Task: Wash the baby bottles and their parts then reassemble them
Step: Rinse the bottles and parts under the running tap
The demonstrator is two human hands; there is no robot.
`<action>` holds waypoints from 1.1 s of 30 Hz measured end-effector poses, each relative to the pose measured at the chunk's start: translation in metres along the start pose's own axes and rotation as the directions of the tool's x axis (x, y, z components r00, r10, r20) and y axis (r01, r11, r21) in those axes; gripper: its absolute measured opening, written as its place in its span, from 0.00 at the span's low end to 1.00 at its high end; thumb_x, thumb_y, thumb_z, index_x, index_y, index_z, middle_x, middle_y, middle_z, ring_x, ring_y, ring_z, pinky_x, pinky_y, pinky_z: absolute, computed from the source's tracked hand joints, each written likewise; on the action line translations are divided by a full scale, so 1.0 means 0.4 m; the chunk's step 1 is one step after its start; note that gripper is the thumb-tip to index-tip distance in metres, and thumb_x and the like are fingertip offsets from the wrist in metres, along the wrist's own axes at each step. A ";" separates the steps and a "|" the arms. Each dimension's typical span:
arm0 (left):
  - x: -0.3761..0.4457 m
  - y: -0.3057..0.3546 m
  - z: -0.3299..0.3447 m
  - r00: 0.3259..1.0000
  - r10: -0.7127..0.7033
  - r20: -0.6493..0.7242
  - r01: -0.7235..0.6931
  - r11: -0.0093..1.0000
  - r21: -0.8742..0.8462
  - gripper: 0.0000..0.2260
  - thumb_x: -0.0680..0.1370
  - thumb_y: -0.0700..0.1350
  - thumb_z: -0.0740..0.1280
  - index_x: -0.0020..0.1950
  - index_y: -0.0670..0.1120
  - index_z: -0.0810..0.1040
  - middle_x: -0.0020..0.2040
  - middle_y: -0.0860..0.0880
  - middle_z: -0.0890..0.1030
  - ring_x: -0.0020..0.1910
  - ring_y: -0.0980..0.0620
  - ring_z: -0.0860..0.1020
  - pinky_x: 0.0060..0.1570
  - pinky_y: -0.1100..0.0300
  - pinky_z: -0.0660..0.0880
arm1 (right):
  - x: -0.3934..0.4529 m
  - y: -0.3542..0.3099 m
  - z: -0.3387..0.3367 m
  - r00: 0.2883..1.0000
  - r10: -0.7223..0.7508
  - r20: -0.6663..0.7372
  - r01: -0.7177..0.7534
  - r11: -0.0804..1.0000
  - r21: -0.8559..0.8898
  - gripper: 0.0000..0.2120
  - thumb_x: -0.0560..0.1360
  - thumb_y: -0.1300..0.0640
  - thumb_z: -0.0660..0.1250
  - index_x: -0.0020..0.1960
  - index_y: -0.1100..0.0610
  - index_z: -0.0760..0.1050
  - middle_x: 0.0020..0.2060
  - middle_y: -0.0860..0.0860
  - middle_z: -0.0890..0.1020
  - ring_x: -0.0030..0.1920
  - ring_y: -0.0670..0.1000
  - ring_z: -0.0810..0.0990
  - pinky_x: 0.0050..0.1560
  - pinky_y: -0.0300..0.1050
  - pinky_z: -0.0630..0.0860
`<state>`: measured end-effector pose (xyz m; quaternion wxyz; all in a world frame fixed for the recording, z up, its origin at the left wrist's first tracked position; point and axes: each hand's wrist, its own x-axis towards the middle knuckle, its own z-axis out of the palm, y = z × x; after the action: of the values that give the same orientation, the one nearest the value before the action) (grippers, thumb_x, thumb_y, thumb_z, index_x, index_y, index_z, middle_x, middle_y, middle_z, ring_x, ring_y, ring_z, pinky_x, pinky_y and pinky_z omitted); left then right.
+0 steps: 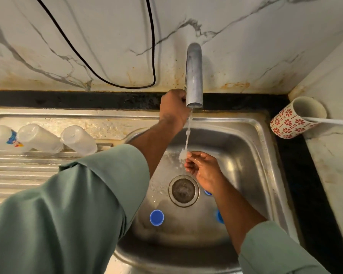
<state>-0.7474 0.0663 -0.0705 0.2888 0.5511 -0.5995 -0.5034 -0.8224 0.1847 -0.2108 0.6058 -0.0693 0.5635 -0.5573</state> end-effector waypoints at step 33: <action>-0.404 -0.608 -0.911 0.974 -0.128 0.187 -0.097 0.511 0.854 0.22 0.76 0.52 0.69 0.69 0.53 0.71 0.69 0.50 0.73 0.64 0.47 0.74 0.59 0.54 0.74 | -0.301 0.202 0.754 0.759 -0.341 0.555 0.548 -0.127 -0.827 0.12 0.74 0.67 0.66 0.54 0.58 0.82 0.52 0.56 0.79 0.54 0.56 0.78 0.53 0.43 0.70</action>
<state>-0.2925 0.1441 -0.1420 -0.0963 0.5658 -0.7935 -0.2024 -0.5140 0.1410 -0.0882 0.2060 -0.6851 0.6730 -0.1880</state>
